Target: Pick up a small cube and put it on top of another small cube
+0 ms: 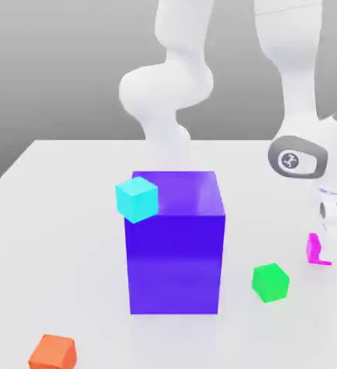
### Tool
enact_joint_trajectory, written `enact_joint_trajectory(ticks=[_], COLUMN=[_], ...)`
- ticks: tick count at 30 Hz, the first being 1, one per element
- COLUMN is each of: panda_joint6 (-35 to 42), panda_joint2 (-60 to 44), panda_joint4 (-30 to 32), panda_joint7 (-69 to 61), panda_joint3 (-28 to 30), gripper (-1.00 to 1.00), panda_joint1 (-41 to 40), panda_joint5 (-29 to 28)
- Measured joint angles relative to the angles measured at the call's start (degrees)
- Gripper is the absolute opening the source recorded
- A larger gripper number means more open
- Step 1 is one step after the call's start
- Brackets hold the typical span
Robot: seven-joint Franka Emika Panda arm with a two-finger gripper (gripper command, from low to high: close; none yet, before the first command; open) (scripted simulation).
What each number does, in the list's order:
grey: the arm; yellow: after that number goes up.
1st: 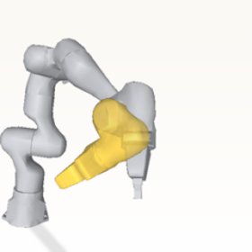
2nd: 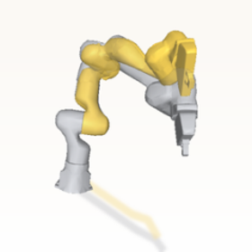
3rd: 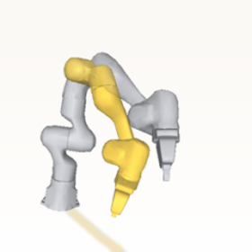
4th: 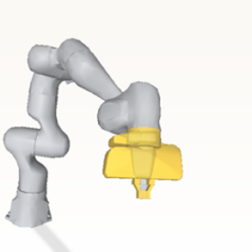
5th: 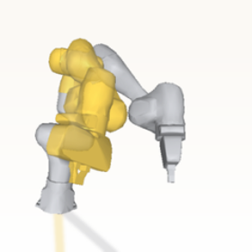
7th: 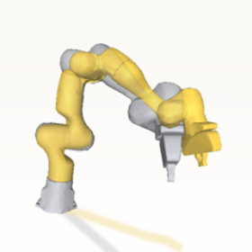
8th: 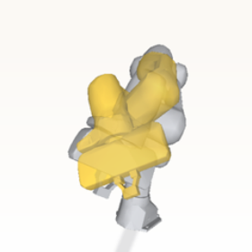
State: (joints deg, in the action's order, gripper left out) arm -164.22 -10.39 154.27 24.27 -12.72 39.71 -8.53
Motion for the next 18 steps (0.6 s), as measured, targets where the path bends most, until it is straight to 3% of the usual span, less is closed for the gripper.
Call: enact_joint_trajectory(ticks=[2,10,16,17,18], panda_joint6=[2.8,10.2,1.3,-0.5,-0.5], panda_joint2=[3.9,15.9,7.0,5.1,5.1], panda_joint4=[1.0,5.3,5.3,5.3,5.3], panda_joint7=[-3.9,-29.9,-31.5,-31.0,-31.0], panda_joint3=[-0.5,6.6,7.8,8.2,8.2], gripper=[-1.00,-1.00,-1.00,1.00,1.00], panda_joint1=[-1.2,-11.6,-12.4,-12.3,-12.3], panda_joint5=[3.1,9.2,7.7,6.9,6.9])
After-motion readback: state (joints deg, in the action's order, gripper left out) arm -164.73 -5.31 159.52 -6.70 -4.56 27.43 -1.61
